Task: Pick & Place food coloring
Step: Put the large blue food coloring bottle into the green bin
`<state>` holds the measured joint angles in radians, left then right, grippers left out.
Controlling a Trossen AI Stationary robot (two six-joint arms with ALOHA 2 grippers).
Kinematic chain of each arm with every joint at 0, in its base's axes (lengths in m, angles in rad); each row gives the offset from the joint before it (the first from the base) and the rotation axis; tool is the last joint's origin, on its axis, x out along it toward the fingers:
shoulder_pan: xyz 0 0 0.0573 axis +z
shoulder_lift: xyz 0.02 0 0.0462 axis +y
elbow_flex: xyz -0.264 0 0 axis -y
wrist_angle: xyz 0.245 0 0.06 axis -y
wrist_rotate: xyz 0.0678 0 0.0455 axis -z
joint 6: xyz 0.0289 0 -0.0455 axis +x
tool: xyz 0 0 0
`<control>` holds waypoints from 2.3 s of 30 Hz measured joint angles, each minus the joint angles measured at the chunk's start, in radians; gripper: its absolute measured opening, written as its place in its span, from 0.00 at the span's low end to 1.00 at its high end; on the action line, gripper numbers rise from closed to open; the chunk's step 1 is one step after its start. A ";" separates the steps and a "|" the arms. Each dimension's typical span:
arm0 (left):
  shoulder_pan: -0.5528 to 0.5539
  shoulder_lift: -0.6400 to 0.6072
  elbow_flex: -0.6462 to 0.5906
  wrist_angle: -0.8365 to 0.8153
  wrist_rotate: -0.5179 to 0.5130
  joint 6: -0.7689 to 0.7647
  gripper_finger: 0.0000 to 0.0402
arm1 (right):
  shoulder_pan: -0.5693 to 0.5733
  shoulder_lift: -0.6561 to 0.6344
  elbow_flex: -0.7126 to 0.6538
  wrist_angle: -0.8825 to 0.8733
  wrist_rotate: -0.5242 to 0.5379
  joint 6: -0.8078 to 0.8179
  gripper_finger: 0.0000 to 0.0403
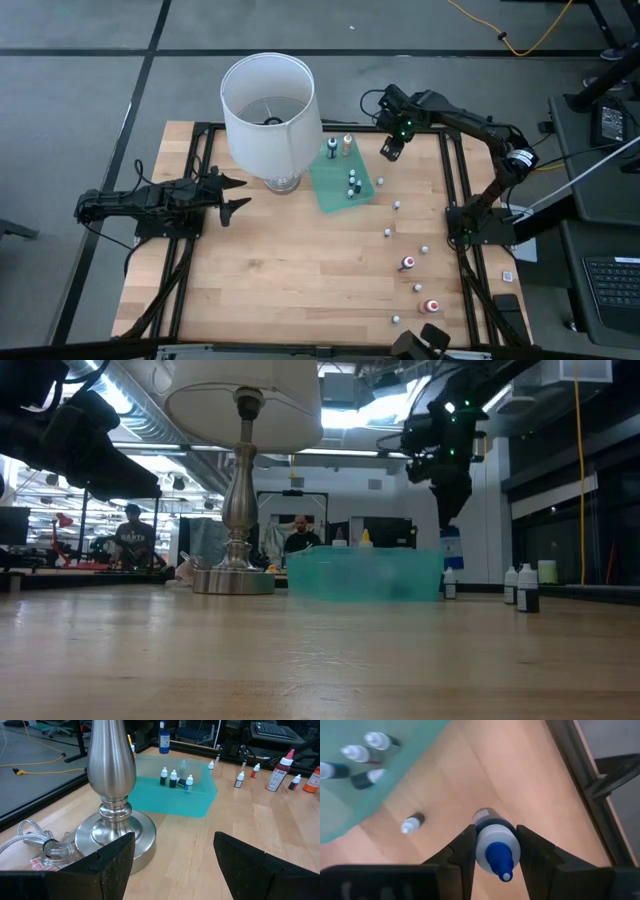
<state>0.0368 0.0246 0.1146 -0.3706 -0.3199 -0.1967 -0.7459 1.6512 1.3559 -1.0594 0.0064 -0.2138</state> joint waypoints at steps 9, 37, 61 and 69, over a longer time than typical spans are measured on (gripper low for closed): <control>0.000 0.000 0.000 0.000 0.000 0.000 0.66 | 0.101 0.000 0.165 -0.093 0.002 0.000 0.32; 0.000 0.000 0.000 0.000 0.000 0.000 0.67 | 0.244 0.300 0.399 0.009 0.000 -0.034 0.32; 0.000 0.000 0.000 0.000 0.000 0.000 0.67 | 0.228 0.337 0.260 0.162 -0.009 -0.026 0.32; 0.000 0.000 0.000 0.000 0.000 0.000 0.66 | 0.225 0.324 0.260 0.141 -0.009 -0.023 0.44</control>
<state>0.0364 0.0246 0.1146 -0.3704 -0.3199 -0.1967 -0.5213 1.9750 1.6161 -0.9181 -0.0023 -0.2363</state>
